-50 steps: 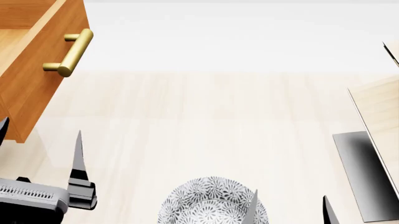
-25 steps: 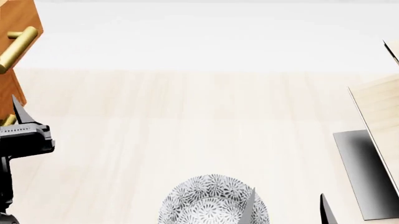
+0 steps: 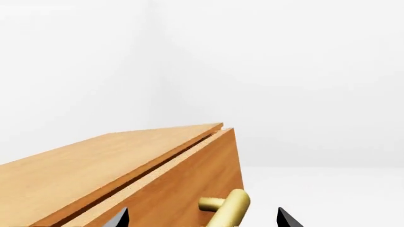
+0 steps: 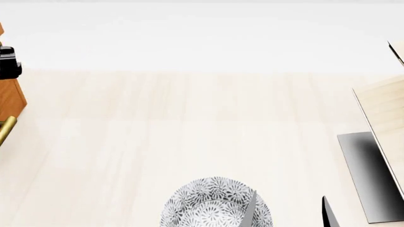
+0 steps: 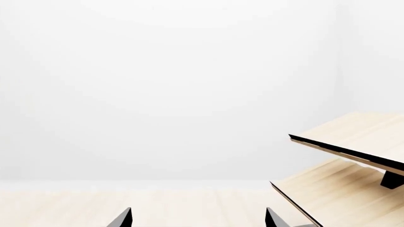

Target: Close the top drawer of the cabinet.

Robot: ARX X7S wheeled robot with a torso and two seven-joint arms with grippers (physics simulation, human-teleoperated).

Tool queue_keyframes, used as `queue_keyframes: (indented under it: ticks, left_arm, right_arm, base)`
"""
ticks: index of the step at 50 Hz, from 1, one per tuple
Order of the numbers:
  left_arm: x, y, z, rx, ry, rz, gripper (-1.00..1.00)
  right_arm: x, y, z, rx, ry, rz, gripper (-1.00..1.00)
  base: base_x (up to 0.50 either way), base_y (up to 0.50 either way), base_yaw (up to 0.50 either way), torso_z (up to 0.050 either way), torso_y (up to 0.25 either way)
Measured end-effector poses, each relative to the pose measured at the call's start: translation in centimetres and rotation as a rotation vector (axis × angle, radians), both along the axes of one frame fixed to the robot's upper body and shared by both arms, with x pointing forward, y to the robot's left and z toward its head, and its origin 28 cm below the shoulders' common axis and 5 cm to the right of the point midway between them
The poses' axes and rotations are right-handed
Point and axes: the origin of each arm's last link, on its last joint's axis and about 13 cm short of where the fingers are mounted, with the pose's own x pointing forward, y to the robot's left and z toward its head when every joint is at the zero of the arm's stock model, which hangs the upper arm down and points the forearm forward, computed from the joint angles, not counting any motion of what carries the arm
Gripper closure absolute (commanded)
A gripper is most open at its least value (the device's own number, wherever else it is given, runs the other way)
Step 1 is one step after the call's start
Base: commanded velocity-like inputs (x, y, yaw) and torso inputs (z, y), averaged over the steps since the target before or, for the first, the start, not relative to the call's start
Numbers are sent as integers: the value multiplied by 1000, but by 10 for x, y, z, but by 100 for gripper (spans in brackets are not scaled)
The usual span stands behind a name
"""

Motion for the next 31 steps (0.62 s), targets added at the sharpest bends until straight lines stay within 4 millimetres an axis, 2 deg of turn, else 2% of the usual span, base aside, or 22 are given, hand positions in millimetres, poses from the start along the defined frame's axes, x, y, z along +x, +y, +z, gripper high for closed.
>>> queue_keyframes:
  ticks: [5, 31]
  left_arm:
    - [5, 23, 15, -44, 2, 73, -100]
    - [11, 21, 24, -96, 7, 118, -100]
  right_arm:
    - [0, 0, 0, -2, 1, 0, -100]
    - [3, -3, 2, 4, 12, -21, -100]
  base:
    - [0, 0, 0, 0, 0]
    - [22, 22, 27, 0, 0]
